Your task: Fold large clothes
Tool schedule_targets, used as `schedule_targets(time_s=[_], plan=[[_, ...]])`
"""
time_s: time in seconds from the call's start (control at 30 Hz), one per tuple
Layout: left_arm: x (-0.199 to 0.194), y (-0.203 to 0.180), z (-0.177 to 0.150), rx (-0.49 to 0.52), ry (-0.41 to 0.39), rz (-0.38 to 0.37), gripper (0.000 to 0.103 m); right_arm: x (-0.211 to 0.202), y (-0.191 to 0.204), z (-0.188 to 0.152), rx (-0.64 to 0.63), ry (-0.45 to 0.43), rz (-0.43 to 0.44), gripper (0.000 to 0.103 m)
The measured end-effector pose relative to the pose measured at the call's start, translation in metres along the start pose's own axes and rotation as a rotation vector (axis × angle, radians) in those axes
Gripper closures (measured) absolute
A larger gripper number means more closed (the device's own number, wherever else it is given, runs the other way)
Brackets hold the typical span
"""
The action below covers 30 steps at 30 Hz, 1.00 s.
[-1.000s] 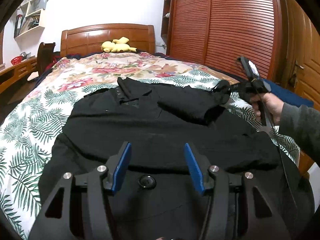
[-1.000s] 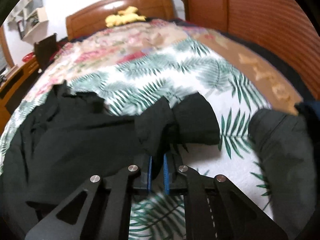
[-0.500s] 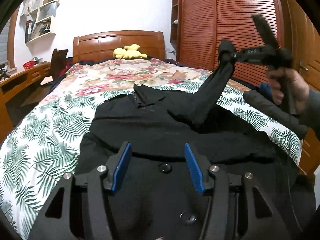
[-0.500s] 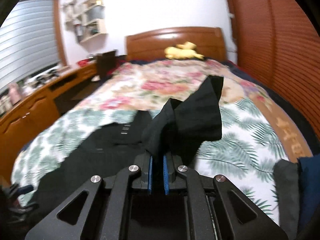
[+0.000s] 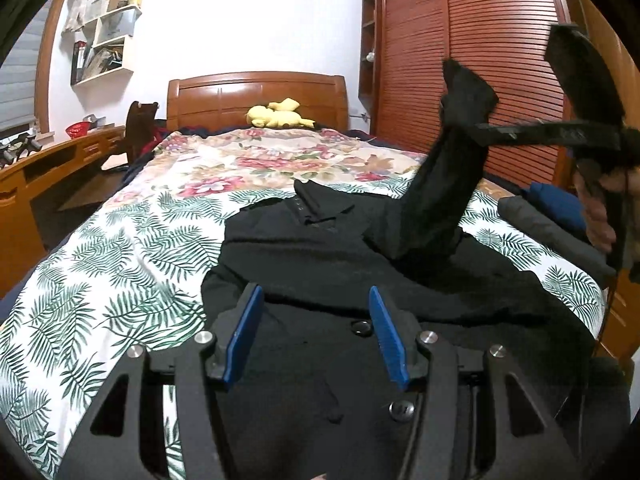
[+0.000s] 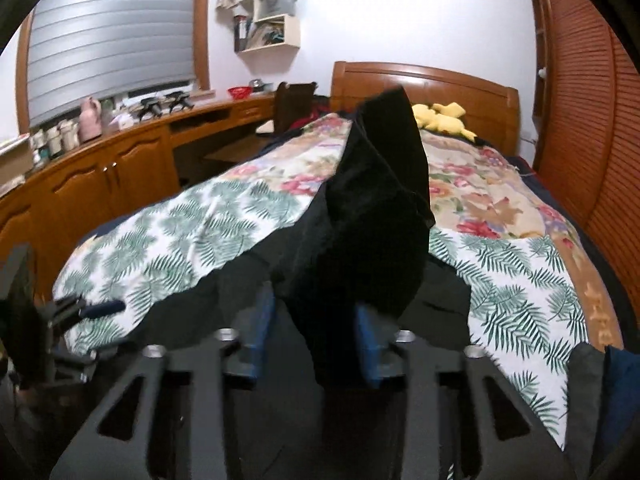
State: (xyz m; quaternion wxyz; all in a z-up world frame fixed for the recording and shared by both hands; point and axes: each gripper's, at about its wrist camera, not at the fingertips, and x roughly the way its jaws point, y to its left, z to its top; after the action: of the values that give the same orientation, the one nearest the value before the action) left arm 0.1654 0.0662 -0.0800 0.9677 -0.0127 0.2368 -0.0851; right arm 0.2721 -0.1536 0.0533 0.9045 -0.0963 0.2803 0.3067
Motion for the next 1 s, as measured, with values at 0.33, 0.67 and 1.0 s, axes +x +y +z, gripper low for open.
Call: schedule_targets(time_s=[0.33, 0.67, 1.0], plan=[[0.003, -0.003, -0.005, 0.006, 0.012, -0.004, 0.049, -0.032, -0.007, -0.075, 0.063, 0.125, -0.036, 0.052], [0.018, -0.057, -0.006, 0.066, 0.052, -0.104, 0.049, -0.082, -0.025, -0.121, 0.088, 0.148, -0.100, 0.052], [0.030, -0.138, -0.014, 0.115, 0.138, -0.267, 0.049, -0.110, -0.062, -0.149, 0.132, 0.130, -0.192, 0.052]])
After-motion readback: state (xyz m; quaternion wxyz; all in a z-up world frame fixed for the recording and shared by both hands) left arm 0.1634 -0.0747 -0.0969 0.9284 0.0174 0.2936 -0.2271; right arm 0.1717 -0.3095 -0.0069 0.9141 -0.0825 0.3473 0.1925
